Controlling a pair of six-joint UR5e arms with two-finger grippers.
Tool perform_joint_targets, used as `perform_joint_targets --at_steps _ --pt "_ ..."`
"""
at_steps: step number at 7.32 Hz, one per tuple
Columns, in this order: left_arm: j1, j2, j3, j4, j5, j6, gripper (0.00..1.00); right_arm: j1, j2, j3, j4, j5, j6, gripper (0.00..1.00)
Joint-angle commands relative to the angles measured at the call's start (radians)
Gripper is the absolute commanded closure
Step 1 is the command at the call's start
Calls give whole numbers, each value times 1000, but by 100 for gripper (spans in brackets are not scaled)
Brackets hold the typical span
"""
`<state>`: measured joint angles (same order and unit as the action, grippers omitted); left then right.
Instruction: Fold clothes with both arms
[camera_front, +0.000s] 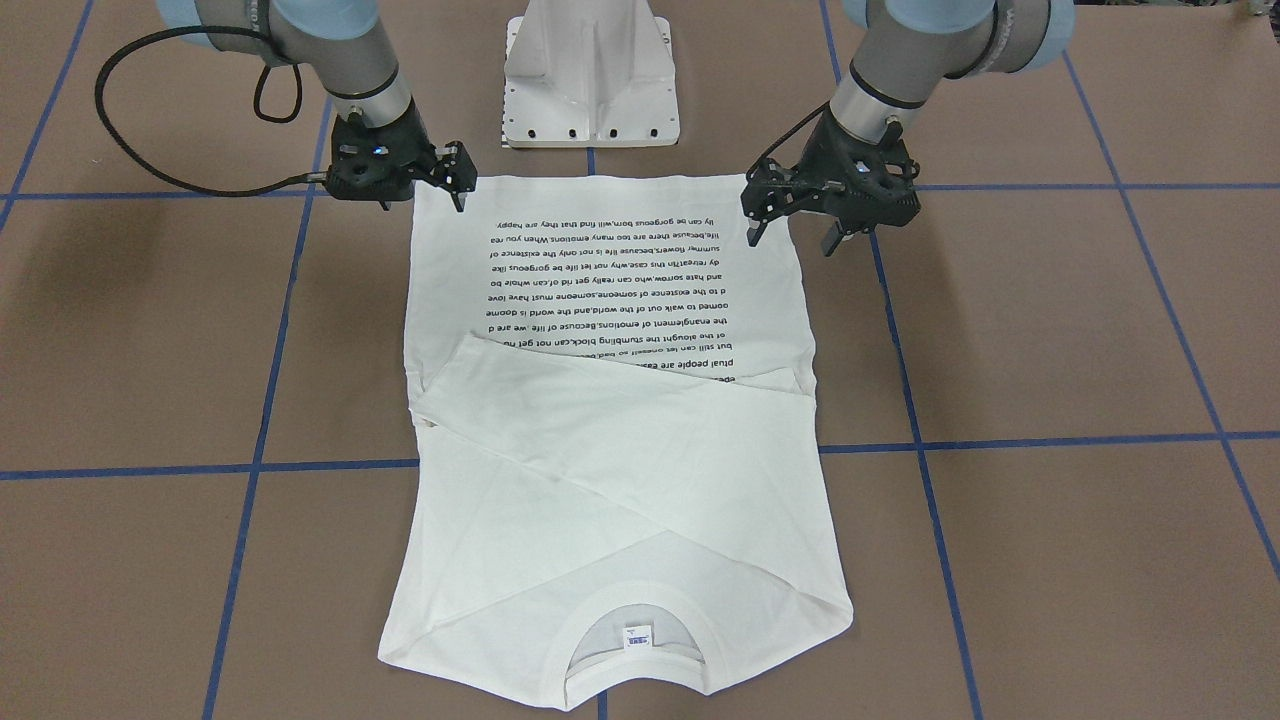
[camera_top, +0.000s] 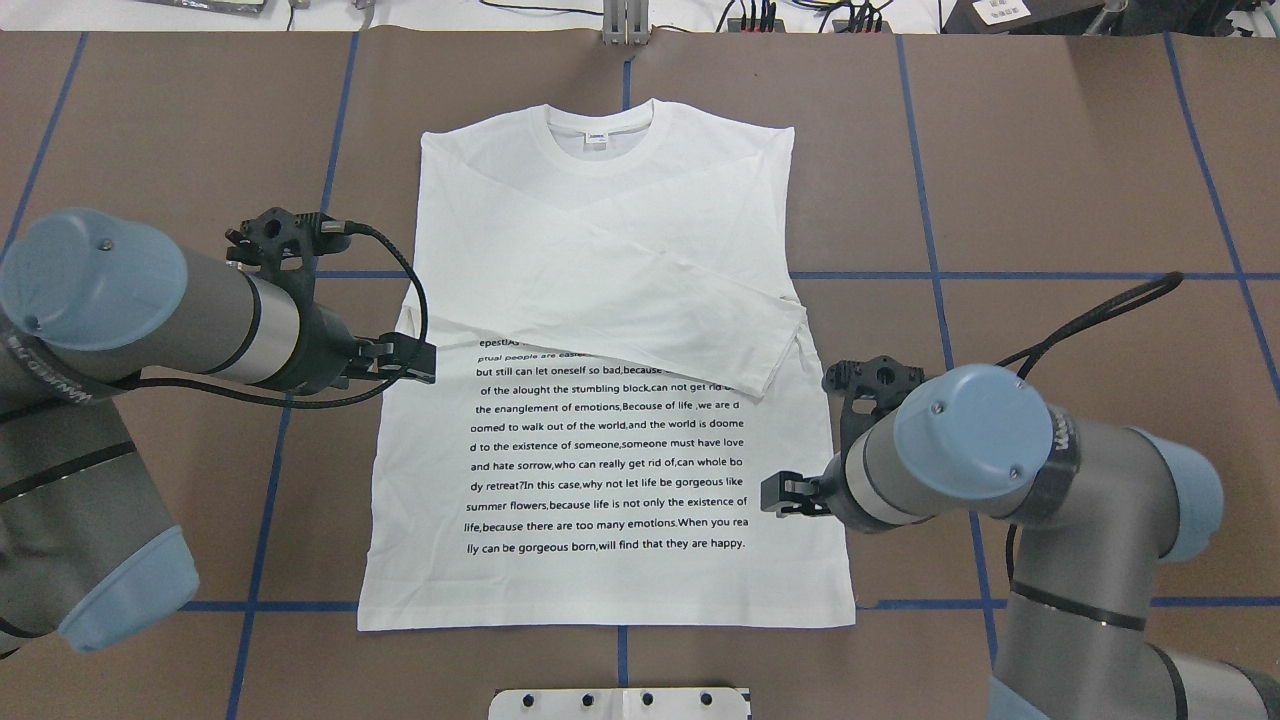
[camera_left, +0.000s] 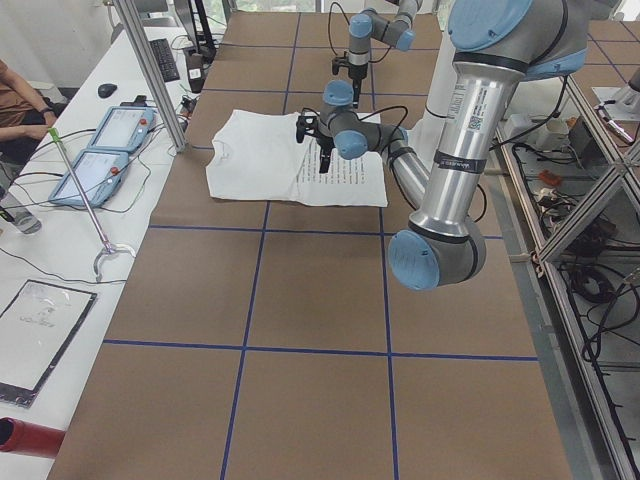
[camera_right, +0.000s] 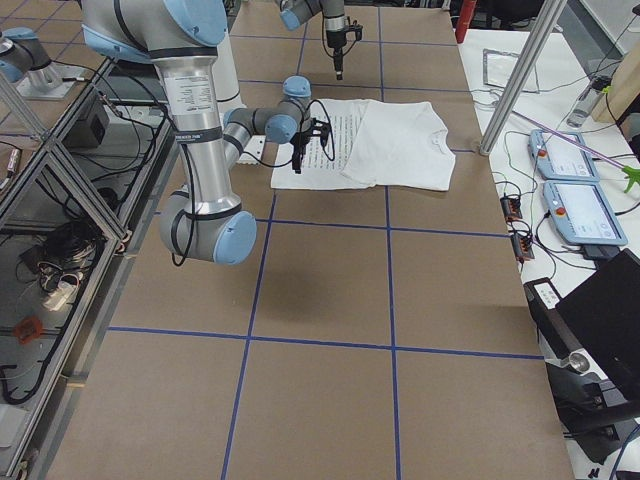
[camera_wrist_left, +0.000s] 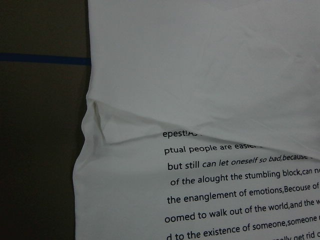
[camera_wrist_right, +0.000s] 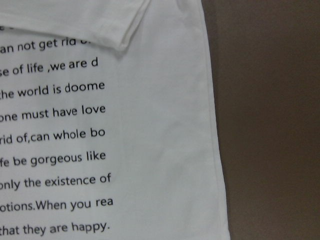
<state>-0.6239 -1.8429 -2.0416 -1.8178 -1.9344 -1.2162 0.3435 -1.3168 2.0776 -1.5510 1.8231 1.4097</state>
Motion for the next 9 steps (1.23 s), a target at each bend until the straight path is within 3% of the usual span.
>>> perform_joint_targets --at_steps 1,4,9 --pt "1 14 -11 0 -2 -3 1 -77 -33 -5 2 -39 26 1" --pt "7 5 -8 0 -3 -9 1 -81 -38 -31 0 -30 25 2" --pt "7 5 -5 0 -3 -9 1 -104 -41 -48 0 -27 15 20"
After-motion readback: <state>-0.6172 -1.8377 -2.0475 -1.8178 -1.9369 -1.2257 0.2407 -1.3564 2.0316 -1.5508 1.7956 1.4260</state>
